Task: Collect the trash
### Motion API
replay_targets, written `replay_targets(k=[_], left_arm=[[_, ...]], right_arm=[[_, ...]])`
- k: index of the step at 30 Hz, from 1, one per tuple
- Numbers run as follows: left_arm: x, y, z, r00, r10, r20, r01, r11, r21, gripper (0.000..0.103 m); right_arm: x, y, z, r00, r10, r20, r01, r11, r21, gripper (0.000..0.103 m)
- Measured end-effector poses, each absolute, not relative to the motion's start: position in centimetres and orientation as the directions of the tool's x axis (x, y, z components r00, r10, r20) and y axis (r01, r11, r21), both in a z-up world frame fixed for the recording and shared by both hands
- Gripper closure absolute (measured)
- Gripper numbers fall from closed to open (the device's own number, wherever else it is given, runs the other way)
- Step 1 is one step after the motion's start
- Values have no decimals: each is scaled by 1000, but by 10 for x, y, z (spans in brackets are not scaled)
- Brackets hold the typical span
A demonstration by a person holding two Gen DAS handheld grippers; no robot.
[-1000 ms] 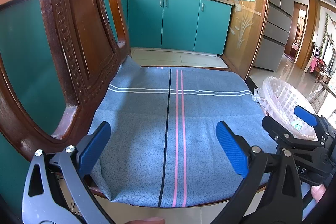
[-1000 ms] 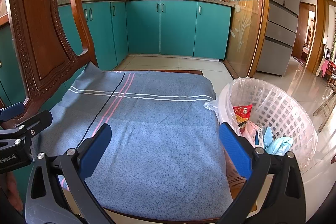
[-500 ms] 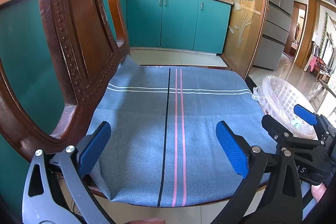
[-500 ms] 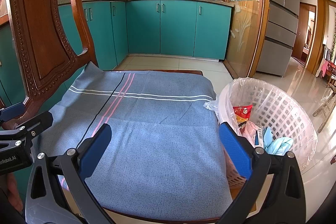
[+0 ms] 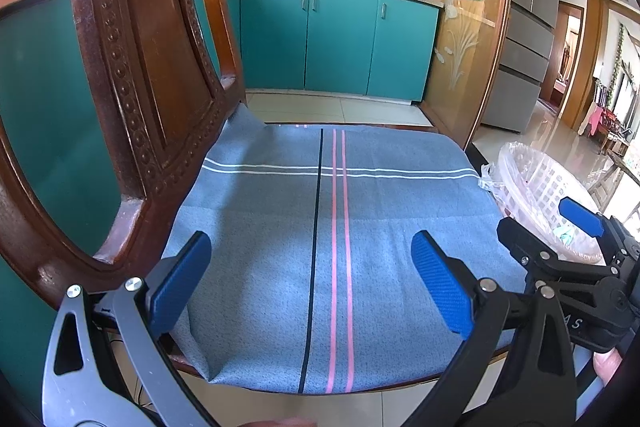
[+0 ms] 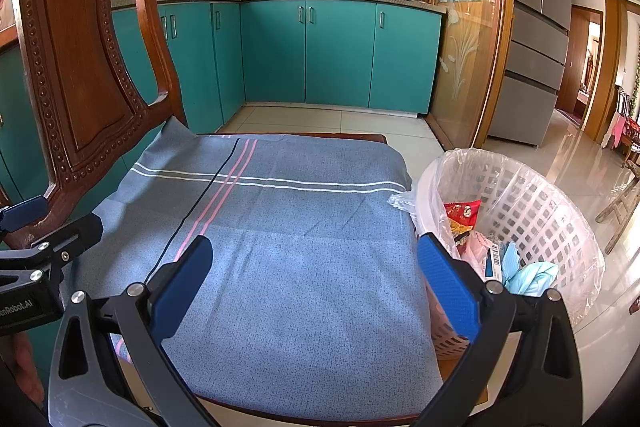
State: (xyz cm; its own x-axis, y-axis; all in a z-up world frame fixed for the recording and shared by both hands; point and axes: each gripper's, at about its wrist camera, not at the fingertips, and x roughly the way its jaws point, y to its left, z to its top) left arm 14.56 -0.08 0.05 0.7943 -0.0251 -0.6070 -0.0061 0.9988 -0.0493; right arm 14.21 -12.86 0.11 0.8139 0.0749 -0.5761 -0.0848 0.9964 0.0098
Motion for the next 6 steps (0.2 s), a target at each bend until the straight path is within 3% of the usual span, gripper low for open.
replay_targets(k=[6], left_arm=[[147, 1, -1, 789, -27, -613, -8, 999, -54, 3]], right_arm=[[142, -128, 1, 814, 74, -576, -84, 996, 9, 3]])
